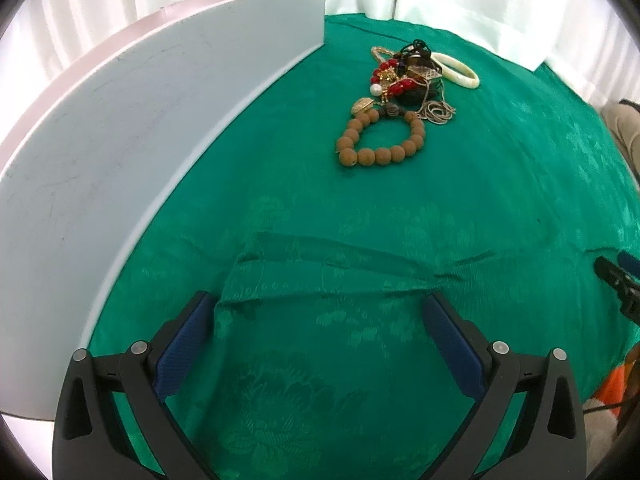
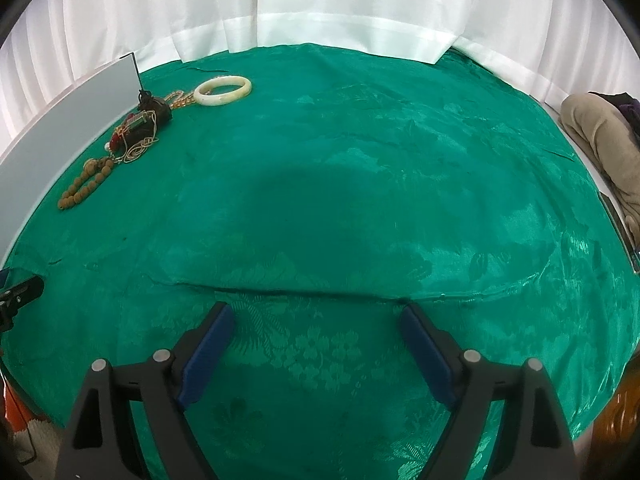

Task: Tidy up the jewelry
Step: 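Withdraw both tools from the box back over the jewelry pile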

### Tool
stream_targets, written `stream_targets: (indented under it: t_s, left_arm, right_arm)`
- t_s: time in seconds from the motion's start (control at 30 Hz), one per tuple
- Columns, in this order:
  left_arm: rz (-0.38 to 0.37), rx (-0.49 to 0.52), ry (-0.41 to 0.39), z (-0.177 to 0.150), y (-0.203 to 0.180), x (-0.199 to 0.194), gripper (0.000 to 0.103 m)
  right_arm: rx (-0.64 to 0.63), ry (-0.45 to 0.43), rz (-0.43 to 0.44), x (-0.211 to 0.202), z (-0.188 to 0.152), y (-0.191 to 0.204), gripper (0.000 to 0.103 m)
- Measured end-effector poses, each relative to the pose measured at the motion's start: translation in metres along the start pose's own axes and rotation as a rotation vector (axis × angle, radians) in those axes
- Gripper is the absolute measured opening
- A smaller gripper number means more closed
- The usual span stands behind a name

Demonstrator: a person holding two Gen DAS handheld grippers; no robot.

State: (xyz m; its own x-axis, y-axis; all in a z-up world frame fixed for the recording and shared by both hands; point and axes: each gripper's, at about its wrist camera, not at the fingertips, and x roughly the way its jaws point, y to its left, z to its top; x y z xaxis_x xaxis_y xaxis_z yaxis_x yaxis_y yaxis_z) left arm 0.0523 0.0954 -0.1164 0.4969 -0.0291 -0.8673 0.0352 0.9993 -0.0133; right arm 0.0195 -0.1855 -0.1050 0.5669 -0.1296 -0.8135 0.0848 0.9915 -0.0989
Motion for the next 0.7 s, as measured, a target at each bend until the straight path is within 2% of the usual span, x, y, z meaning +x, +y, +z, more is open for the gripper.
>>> stream_targets:
  t_s: [0.53, 0.7]
  left_arm:
    - [-0.018, 0.025, 0.023, 0.0065, -0.0006, 0.0048, 0.103]
    - [-0.023, 0.025, 0.001, 0.0078, -0.0012, -0.0048, 0.103]
  right_arm:
    - [-0.004, -0.005, 0.004, 0.0003, -0.0018, -0.0002, 0.088]
    - [-0.003, -0.005, 0.005, 0.0001, -0.0015, 0.0000, 0.088]
